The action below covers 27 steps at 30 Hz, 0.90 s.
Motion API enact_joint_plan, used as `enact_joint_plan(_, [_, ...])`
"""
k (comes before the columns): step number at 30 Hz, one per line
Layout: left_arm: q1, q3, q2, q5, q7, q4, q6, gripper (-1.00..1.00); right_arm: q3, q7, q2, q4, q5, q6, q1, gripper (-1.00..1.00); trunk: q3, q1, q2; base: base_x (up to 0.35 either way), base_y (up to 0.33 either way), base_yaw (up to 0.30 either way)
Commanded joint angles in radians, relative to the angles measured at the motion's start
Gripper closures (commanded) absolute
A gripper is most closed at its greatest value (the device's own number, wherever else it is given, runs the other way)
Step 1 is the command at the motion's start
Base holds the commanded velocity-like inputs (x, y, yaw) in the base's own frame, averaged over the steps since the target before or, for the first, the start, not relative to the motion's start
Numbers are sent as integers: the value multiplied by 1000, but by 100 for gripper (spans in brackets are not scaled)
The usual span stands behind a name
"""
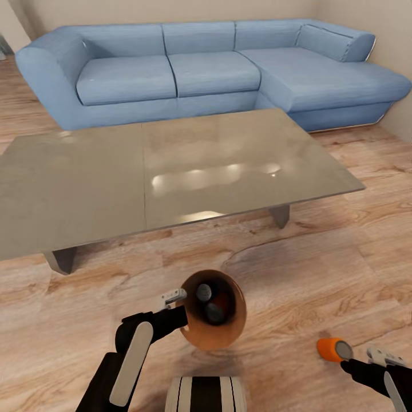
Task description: Put the three can of soda from the living room inside the tash can in the kitchen.
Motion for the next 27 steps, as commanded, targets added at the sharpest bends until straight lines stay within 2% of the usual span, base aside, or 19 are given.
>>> enact_joint_plan(1, [0, -1, 0, 33, -2, -1, -10, 100, 0, 0, 0, 0, 0, 0, 0, -100, 0, 0, 0, 0, -141, 0])
enact_joint_plan(6, [0, -1, 0, 33, -2, -1, -10, 100, 1, 0, 0, 0, 1, 1, -1, -100, 0, 0, 0, 0, -165, 7])
enact_joint_plan(10, [0, -1, 0, 33, -2, -1, -10, 100, 6, 1, 0, -1, 1, 2, -1, -100, 0, 0, 0, 0, -79, 217])
enact_joint_plan(14, [0, -1, 0, 33, -2, -1, -10, 100, 55, 1, 1, -1, 0, 3, -1, -100, 0, 0, 0, 0, -13, 286])
enact_joint_plan(17, [0, -1, 0, 33, -2, -1, -10, 100, 71, 0, 2, -1, -2, 3, -1, -100, 0, 0, 0, 0, -3, 291])
enact_joint_plan(27, [0, -1, 0, 33, -2, -1, -10, 100, 69, -7, -12, -1, -2, -9, -4, -100, 0, 0, 0, 44, -18, 49])
